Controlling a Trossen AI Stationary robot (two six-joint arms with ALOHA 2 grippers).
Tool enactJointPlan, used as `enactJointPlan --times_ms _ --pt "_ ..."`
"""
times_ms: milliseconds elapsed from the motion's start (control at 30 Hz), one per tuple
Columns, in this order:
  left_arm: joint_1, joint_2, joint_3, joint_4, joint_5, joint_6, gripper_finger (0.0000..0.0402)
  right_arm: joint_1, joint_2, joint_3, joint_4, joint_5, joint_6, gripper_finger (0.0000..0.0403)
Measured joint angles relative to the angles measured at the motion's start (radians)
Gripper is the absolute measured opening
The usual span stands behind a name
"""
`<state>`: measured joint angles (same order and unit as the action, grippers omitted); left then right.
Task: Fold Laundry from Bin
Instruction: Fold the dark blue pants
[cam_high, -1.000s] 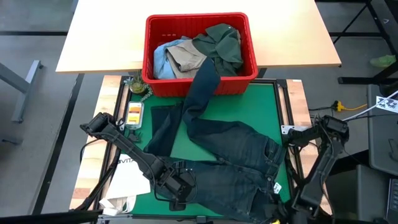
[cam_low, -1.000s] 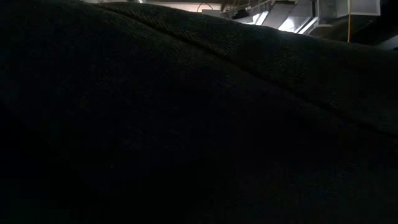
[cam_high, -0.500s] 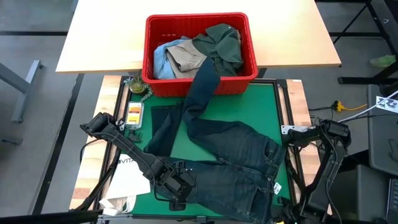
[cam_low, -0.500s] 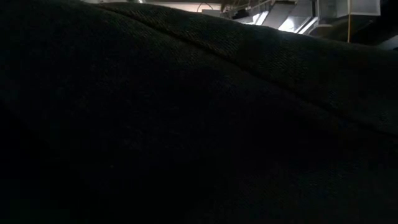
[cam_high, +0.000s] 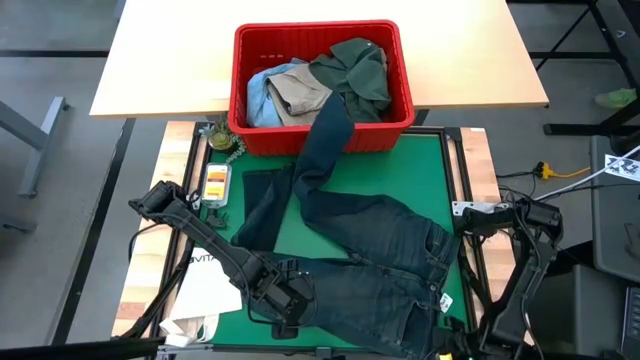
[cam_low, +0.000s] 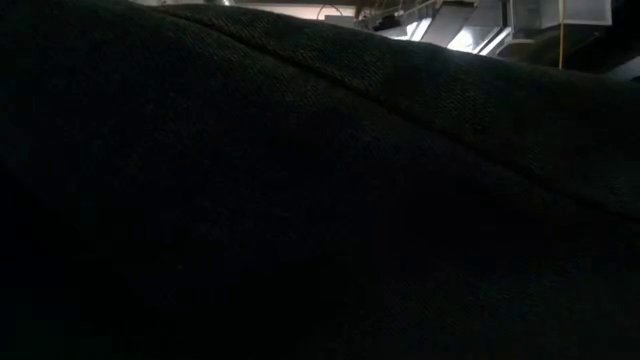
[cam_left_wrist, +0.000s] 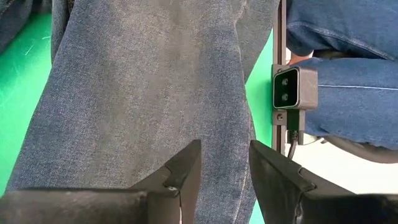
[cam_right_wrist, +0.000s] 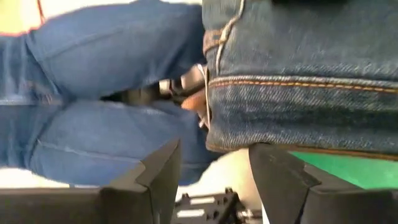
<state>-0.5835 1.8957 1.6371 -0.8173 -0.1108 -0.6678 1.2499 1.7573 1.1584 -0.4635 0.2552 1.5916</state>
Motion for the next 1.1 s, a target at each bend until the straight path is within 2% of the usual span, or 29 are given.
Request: enactJointPlan --times_ms 167,400,533,800,867,1000,1100 --pt "-0.008 0.0 0.0 0.0 0.0 0.001 0.0128 0.0 0.0 0.0 -0.002 0.069 0.004 0.0191" --pt "-0.057 0.0 0.0 -0.005 0.023 0.123 0.0128 0.0 0.0 0.0 -0.011 0.076 0.004 0.0183" --pt "-0.1 0.0 0.0 -0.005 0.013 0.126 0.0128 0.0 0.0 0.0 -0.027 0.077 0.002 0.0144" --pt "-0.157 0.001 0.0 -0.005 -0.081 0.029 0.0128 0.0 0.0 0.0 -0.046 0.078 -0.038 0.0015" --pt "-0.157 0.015 0.0 -0.001 -0.088 0.015 0.0128 0.0 0.0 0.0 -0.046 0.078 -0.055 0.0011" --pt "-0.157 0.074 0.0 -0.006 -0.066 0.022 0.0128 0.0 0.0 0.0 -0.042 0.077 -0.055 0.0029" --pt "-0.157 0.121 0.0 -0.023 -0.065 0.023 0.0128 0.0 0.0 0.0 -0.036 0.076 -0.056 0.002"
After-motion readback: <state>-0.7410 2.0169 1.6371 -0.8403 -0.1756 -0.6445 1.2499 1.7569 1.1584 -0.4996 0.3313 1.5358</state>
